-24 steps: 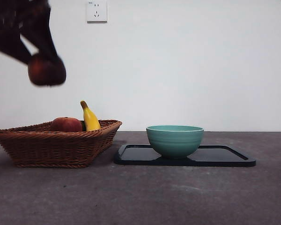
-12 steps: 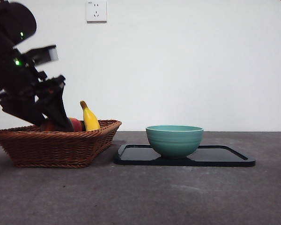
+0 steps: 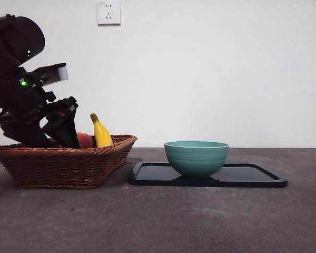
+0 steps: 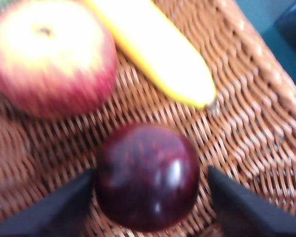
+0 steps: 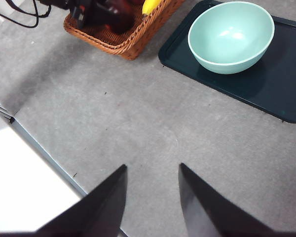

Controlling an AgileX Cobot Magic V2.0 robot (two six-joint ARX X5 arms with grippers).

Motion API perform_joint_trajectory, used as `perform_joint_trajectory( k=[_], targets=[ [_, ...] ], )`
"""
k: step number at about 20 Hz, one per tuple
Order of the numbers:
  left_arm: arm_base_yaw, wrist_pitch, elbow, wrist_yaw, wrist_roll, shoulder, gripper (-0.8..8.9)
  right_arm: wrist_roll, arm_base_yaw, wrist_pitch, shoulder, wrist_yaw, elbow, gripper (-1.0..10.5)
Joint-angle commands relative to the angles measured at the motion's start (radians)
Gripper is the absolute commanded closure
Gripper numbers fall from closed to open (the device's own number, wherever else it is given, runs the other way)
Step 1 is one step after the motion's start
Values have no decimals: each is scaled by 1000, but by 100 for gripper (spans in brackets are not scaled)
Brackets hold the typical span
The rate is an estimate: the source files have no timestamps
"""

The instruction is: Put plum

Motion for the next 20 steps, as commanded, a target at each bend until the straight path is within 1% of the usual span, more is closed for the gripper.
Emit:
perform_joint_trajectory(
  k=[1,5,9,11,13,17,20],
  targets=[
    [-3,6,13,3,-10,9,404,14,7,10,4,-1,8,779],
    [-3,-1,14,3,-41,-66,404,14,7,11,4,-1,8,779],
    [-3,-14,14,3,-78,-189,408,14,7,14,4,-1,8,779],
    [-6,-51,14,13,-108,-265,408,14,7,15,4,-1,8,779],
    [-11,-101,14,65,-111,-345,409,14,7,16,4,-1,8,779],
    [-18,-195,14,219,-146,-506,409,14,7,17,4,-1,8,779],
    [-24,-286,14,291,-152,-618,409,14,7,17,4,-1,8,779]
  ],
)
